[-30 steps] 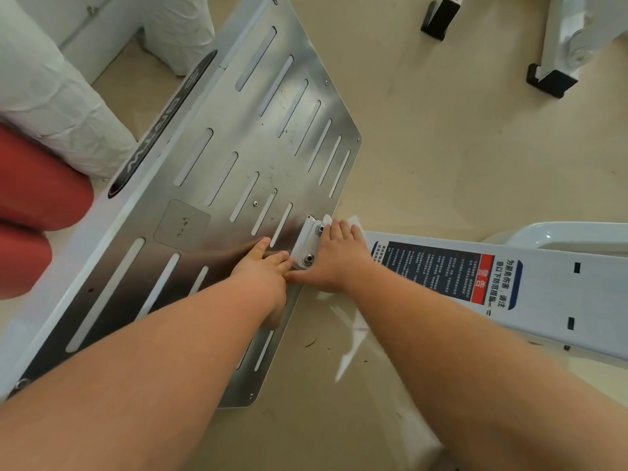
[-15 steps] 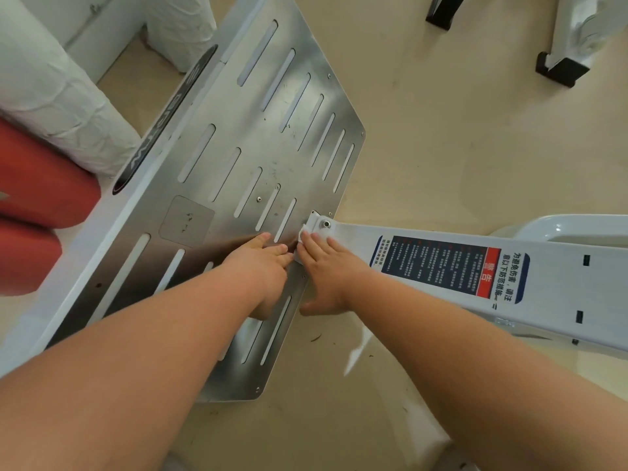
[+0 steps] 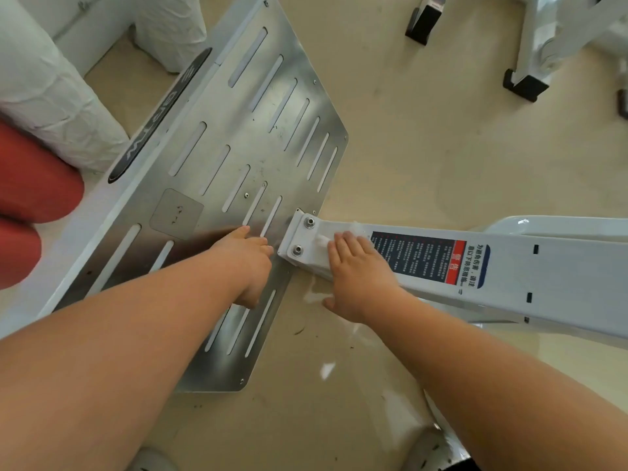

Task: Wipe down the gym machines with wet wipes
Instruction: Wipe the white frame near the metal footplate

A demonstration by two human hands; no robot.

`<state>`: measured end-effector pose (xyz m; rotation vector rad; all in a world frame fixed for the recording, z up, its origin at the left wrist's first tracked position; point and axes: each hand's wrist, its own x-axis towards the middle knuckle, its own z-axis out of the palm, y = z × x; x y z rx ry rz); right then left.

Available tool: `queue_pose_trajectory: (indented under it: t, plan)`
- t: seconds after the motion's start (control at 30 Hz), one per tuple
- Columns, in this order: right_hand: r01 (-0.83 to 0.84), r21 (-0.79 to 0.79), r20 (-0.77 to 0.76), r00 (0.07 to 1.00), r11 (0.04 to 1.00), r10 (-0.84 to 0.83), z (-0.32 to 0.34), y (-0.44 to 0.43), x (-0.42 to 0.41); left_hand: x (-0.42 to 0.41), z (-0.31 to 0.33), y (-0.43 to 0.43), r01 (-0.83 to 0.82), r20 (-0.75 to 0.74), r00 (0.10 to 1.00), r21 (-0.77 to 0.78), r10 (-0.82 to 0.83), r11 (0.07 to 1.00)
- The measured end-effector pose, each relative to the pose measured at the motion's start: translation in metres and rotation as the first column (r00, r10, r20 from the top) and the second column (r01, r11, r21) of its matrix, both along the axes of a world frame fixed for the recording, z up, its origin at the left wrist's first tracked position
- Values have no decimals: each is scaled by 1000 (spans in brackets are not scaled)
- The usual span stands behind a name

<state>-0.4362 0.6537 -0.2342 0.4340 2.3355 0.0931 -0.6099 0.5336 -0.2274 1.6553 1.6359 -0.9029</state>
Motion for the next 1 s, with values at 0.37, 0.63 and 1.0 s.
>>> queue_pose_trajectory:
  t: [0.37, 0.63, 1.0]
  plan:
    - [3, 93, 85, 996, 996, -11, 55, -21, 53, 44, 4, 33, 5, 92, 996, 200, -24, 980]
    - [190, 261, 44, 977, 946, -209, 74, 14, 49, 72, 10, 51, 8, 124, 992, 230, -37, 973]
    - [78, 306, 121, 985, 949, -120, 125, 22, 99, 67, 21, 47, 70, 87, 991, 301, -101, 951]
